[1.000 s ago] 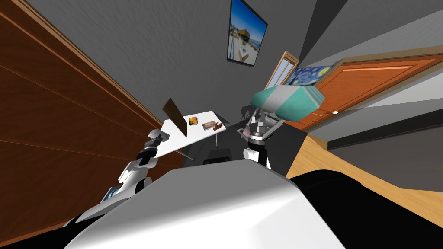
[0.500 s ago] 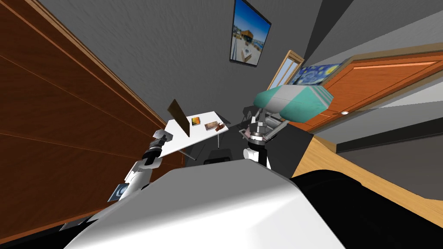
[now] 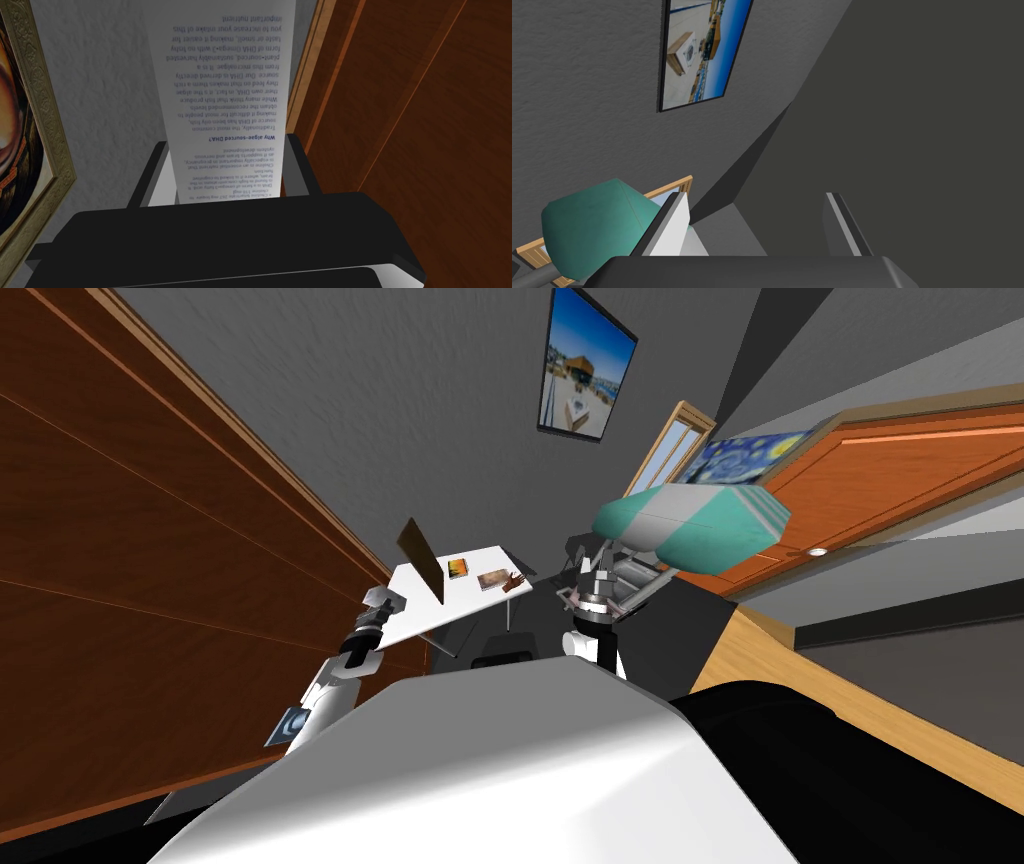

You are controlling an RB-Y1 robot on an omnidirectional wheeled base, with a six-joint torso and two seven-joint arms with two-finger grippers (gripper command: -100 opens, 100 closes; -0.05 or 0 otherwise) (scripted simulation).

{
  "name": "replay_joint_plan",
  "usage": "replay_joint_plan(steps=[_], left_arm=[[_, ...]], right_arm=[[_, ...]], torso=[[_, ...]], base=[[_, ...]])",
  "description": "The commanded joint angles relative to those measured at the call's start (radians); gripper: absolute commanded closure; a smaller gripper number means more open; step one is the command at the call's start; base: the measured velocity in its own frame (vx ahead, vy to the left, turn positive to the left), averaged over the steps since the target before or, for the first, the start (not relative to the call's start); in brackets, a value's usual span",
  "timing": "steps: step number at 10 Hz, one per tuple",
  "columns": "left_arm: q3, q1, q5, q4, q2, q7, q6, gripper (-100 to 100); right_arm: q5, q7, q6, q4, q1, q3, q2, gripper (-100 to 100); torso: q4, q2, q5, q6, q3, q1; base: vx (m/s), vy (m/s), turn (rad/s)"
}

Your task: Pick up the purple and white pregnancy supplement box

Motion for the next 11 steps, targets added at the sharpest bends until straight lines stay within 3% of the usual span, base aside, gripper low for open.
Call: replay_joint_plan(steps=[1, 2, 3, 5, 6, 7, 8, 10, 11], left_arm=[[-0.030, 0.030, 0.008, -0.050, -0.035, -0.012, 0.031, 100], [-0.030, 0.030, 0.008, -0.072, -0.035, -0.012, 0.031, 100], [-0.059, 0.058, 0.015, -0.105, -0.067, -0.024, 0.061, 100], [-0.059, 0.058, 0.015, -0.151, -0.067, -0.024, 0.061, 100], [-0.089, 0.086, 0.023, -0.185, -0.099, -0.036, 0.092, 100], [-0.089, 0.086, 0.023, -0.221, -0.099, -0.036, 0.092, 100], [-0.118, 0.114, 0.030, -0.263, -0.131, -0.047, 0.123, 100], [-0.118, 0.114, 0.030, -0.290, -0.131, -0.047, 0.123, 100], [-0.147, 0.142, 0.038, -0.326, -0.163, -0.059, 0.154, 100]], right_arm=[[0.000, 0.000, 0.000, 0.000, 0.000, 0.000, 0.000, 0], [0.000, 0.000, 0.000, 0.000, 0.000, 0.000, 0.000, 0], [0.000, 0.000, 0.000, 0.000, 0.000, 0.000, 0.000, 0], [0.000, 0.000, 0.000, 0.000, 0.000, 0.000, 0.000, 0], [0.000, 0.000, 0.000, 0.000, 0.000, 0.000, 0.000, 0], [0.000, 0.000, 0.000, 0.000, 0.000, 0.000, 0.000, 0], [0.000, 0.000, 0.000, 0.000, 0.000, 0.000, 0.000, 0], [0.000, 0.000, 0.000, 0.000, 0.000, 0.000, 0.000, 0], [0.000, 0.000, 0.000, 0.000, 0.000, 0.000, 0.000, 0]], torso=[[0.000, 0.000, 0.000, 0.000, 0.000, 0.000], [-0.001, 0.001, 0.002, -0.001, 0.000, 0.001], [-0.001, 0.000, 0.002, -0.001, 0.000, 0.002], [-0.004, 0.001, 0.005, -0.002, -0.002, 0.003], [-0.003, 0.001, 0.005, -0.001, -0.001, 0.001], [-0.004, 0.002, 0.006, -0.002, -0.001, 0.002], [-0.003, 0.002, 0.004, -0.002, -0.001, 0.002], [-0.003, 0.002, 0.005, -0.002, -0.001, 0.003], [-0.003, 0.002, 0.004, -0.002, 0.000, 0.001]], base=[[0.011, 0.052, 0.100], [0.019, 0.048, 0.058], [0.031, 0.062, 0.111], [0.015, 0.039, 0.023], [0.016, 0.040, 0.099], [0.018, 0.036, 0.062], [0.031, 0.075, 0.114], [0.012, 0.037, 0.019], [0.020, 0.046, 0.102]])
